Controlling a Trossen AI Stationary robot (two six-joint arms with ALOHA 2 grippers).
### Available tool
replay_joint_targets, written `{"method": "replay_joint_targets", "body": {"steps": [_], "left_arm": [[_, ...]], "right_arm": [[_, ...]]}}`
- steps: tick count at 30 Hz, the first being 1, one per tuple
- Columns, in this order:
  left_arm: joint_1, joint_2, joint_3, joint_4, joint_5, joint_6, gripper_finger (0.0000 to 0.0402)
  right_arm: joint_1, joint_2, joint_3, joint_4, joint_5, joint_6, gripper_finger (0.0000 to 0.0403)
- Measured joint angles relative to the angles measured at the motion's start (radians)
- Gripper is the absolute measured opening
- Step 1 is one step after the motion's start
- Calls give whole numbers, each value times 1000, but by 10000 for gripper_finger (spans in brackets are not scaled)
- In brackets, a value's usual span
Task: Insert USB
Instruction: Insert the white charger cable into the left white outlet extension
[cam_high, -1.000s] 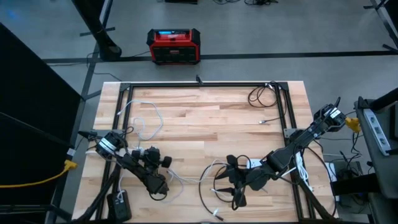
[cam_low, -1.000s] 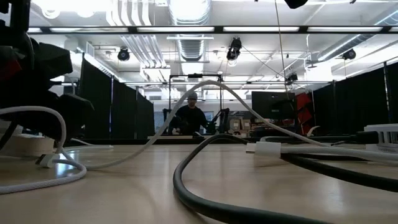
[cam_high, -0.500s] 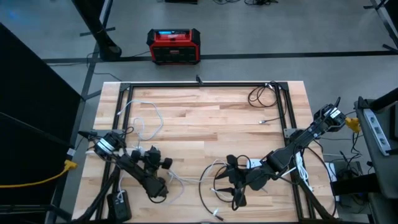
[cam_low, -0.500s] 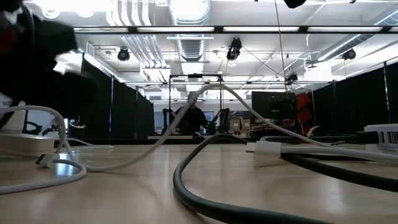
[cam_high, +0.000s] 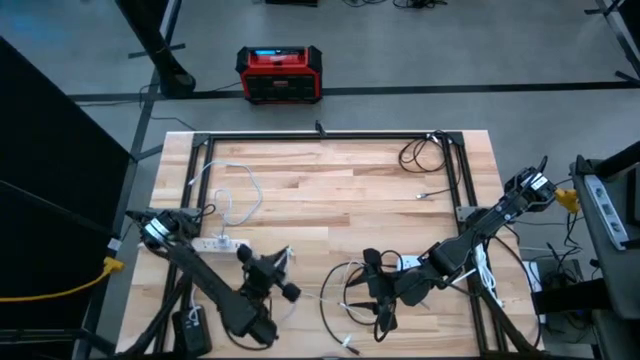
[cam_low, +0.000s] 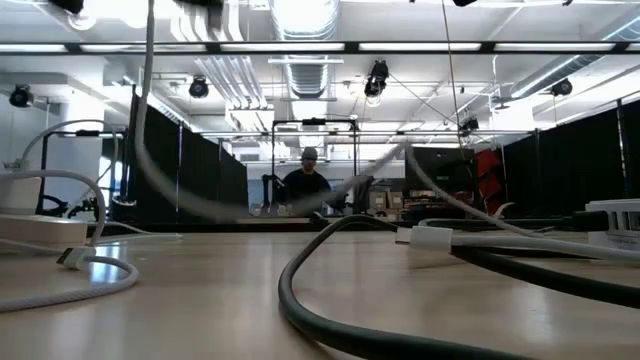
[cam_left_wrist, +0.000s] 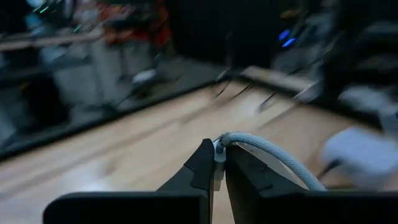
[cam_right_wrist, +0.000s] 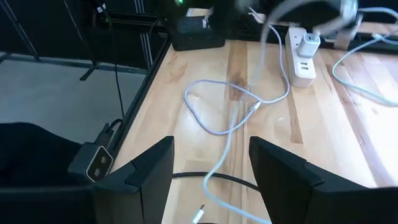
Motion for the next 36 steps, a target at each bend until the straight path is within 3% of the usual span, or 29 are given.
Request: {"method": "replay_joint_targets", "body": {"steps": [7,12,18,28,31,36], "left_arm": [[-57,0,181,8,-123,121,12],[-75,0,257,10,-131,149,12],[-73,0,267,43,-133,147,12],[-70,-1,282,58,-139,164,12],[-67,-1,282,51,-105,193,12],[-43,-1,272,9,51,208,12]], "right_arm": [[7,0,0,4,0,-54,195],[9,0,-1,36,1,-107,195],[9,0,-1,104,2,-174,194],[11,0,-7,103,1,-155,194],[11,0,-15,101,1,-139,195],[12,0,-29,95,1,-109,194]]}}
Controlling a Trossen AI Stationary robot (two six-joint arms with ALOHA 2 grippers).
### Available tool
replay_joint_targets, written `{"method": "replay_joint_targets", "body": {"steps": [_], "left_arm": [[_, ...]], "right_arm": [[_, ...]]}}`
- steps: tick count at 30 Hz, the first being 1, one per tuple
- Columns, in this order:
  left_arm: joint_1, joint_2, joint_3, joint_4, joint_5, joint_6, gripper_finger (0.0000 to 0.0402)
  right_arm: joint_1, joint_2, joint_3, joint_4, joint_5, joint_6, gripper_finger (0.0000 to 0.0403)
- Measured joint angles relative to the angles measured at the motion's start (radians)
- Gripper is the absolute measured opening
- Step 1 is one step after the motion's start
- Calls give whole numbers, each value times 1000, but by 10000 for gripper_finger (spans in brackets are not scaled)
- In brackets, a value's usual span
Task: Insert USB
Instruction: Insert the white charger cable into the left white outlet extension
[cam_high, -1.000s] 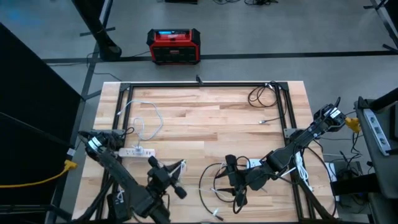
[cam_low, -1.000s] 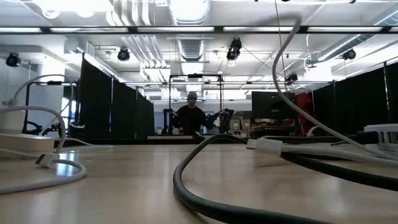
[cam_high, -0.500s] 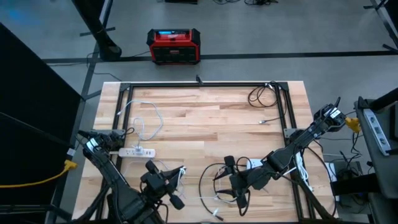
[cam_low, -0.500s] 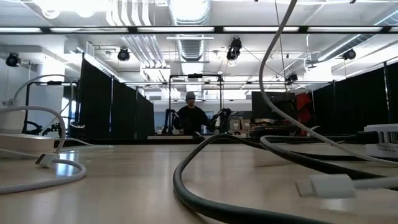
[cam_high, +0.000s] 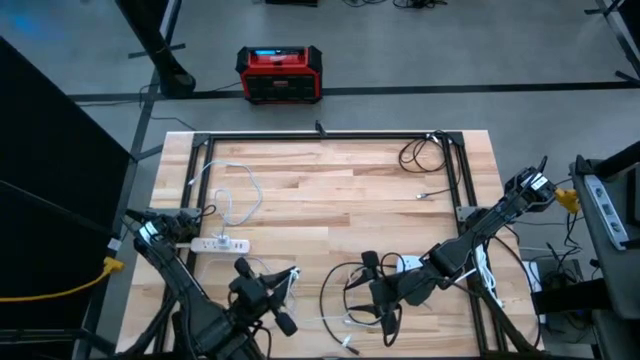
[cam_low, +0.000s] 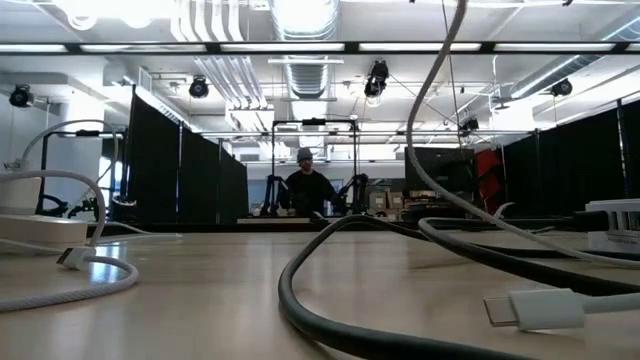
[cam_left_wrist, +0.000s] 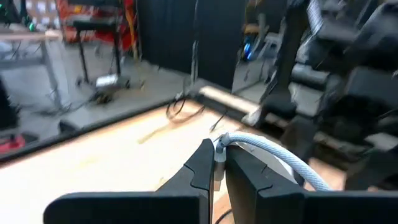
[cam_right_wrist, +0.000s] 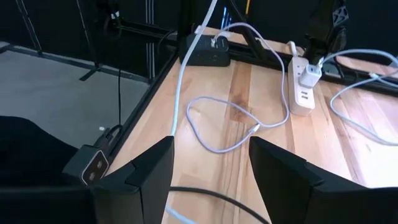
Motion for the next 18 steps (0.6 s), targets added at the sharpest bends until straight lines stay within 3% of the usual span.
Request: {"method": "replay_joint_targets", "body": {"steps": [6,12,15,18], "left_arm": [[51,0,-67,-9,289,40,12],[74,-1,-245,-10,589,-20,12],[65,-1,-347,-9,639,-153,12],[30,-1,-434,-9,559,-356,12]], "right_arm": [[6,0,-19,1,0,27,194],[6,0,-34,1,0,35,194],[6,0,-36,2,0,38,195],[6,0,-36,5,0,38,194]]}}
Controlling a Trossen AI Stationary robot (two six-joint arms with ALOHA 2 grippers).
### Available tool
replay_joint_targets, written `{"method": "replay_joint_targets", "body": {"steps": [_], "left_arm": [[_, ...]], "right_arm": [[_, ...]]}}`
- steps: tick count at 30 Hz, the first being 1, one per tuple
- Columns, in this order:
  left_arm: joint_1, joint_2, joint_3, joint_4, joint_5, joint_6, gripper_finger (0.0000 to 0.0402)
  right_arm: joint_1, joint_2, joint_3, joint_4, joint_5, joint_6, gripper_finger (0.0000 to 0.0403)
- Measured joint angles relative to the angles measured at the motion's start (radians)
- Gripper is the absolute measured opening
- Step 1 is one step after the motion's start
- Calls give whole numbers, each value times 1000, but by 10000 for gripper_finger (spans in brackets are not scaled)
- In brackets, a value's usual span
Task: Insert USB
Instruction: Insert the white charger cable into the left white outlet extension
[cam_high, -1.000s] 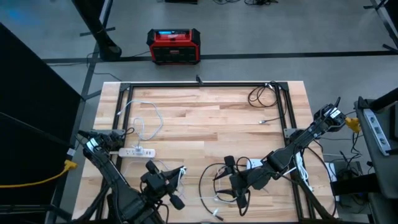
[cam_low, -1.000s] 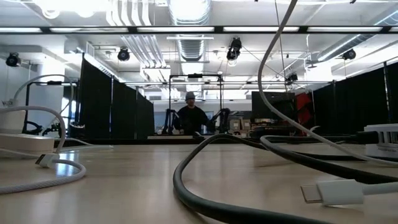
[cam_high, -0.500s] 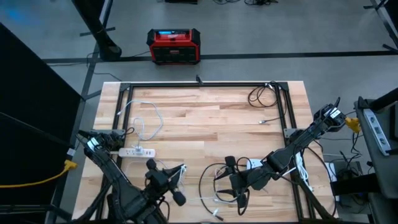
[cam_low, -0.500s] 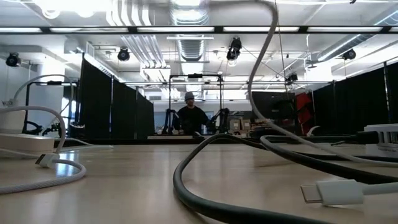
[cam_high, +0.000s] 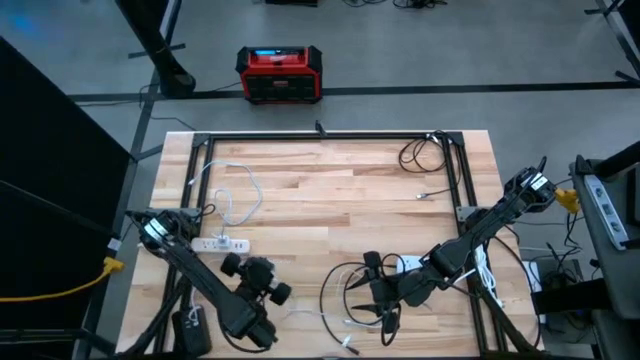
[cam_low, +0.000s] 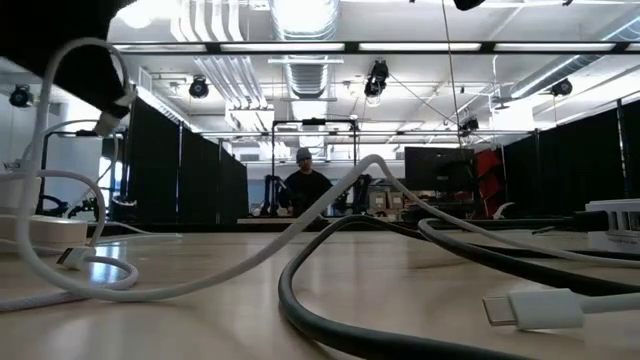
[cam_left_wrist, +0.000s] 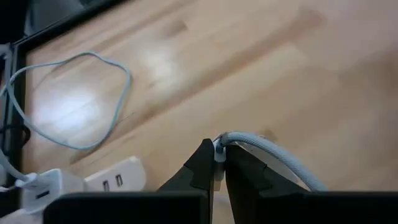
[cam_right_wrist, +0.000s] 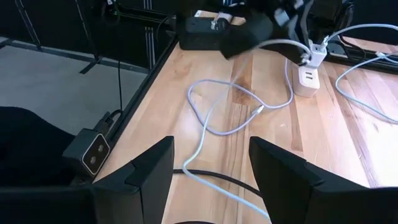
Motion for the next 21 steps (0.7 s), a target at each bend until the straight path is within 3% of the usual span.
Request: {"method": "replay_joint_targets", "body": {"steps": [2,5,10,16,21], "left_arm": [[-31,0,-47,1,-88,-136,12],[-53,-17,-87,70,-164,-164,12],[-54,-63,-94,162,-320,-142,12],[-88,-190,-105,241,-407,-19,12],[-149,-338,-217,330,-499,1,12]], "right_arm": [[0,0,0,0,0,0,195],[0,0,0,2,0,0,195],[0,0,0,22,0,0,195],[0,0,0,27,-1,0,194],[0,0,0,27,-1,0,195]]}}
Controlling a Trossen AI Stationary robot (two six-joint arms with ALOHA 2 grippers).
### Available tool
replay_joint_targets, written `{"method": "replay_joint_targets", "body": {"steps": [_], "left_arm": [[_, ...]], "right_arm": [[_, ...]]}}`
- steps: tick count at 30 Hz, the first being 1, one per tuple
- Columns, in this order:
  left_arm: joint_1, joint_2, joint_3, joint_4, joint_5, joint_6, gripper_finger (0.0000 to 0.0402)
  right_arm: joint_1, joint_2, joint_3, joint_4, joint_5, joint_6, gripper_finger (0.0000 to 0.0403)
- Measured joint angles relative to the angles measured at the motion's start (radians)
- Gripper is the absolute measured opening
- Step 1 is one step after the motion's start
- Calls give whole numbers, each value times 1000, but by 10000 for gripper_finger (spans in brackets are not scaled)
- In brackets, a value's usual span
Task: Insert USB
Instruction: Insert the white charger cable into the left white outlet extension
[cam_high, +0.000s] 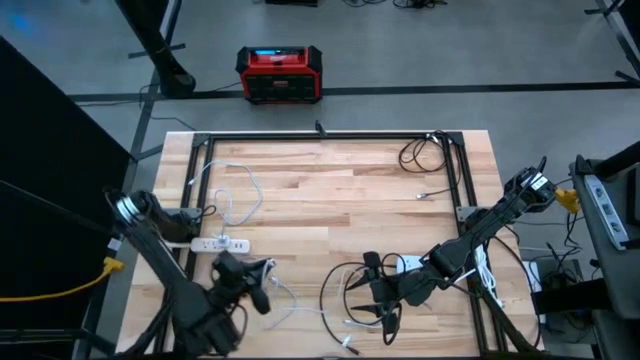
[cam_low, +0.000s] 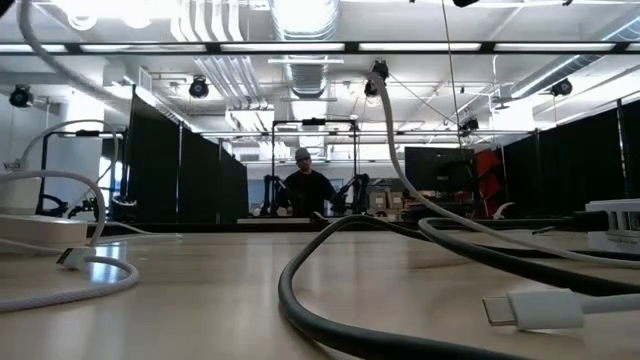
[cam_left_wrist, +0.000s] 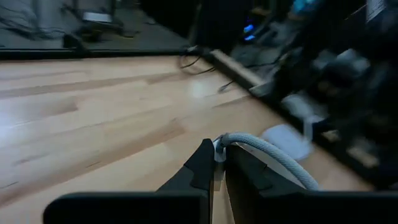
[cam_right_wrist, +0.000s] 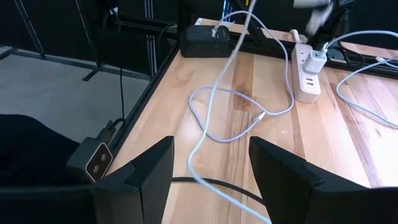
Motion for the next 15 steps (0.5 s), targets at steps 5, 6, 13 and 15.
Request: {"method": "replay_joint_targets", "body": {"steps": [5,6,13,15], "left_arm": [[-22,-158,-210,278,-6,92,12],[-22,-187,-254,357,-1,139,12],[31,-388,-542,1125,192,815,12],[58,-420,-605,1387,292,1073,12]], "right_arm": [[0,0,0,10,-1,-1,195],[0,0,0,12,-1,-1,195],[-4,0,0,13,-1,-6,195],[-4,0,0,13,-1,-6,195]]}}
